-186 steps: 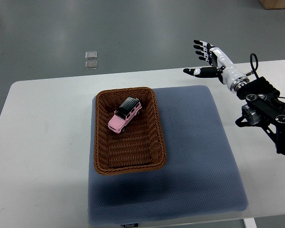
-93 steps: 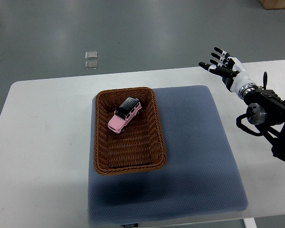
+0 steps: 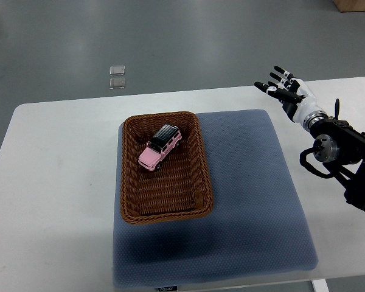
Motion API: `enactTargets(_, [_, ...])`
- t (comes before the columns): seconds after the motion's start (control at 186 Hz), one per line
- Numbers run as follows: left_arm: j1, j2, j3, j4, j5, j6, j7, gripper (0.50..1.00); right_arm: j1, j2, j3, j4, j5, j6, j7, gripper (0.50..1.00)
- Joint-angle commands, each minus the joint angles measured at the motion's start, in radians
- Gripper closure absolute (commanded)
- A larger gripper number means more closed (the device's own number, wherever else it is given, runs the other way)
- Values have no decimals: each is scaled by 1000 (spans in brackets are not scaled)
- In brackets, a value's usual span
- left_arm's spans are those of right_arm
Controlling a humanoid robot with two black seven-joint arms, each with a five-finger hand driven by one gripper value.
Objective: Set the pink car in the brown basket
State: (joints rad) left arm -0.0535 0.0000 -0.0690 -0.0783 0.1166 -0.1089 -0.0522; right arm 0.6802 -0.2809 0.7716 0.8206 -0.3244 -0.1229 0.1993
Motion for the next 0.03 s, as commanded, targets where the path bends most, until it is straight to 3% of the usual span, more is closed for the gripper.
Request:
enactTargets(0.0, [-2,0,-2,-1,0,0,0,500,-8,-1,-3,-1,-2,-1,0,587])
enactTargets(0.027, [0,0,0,-1,0,0,0,500,-10,-3,-5,-1,-2,-1,0,587])
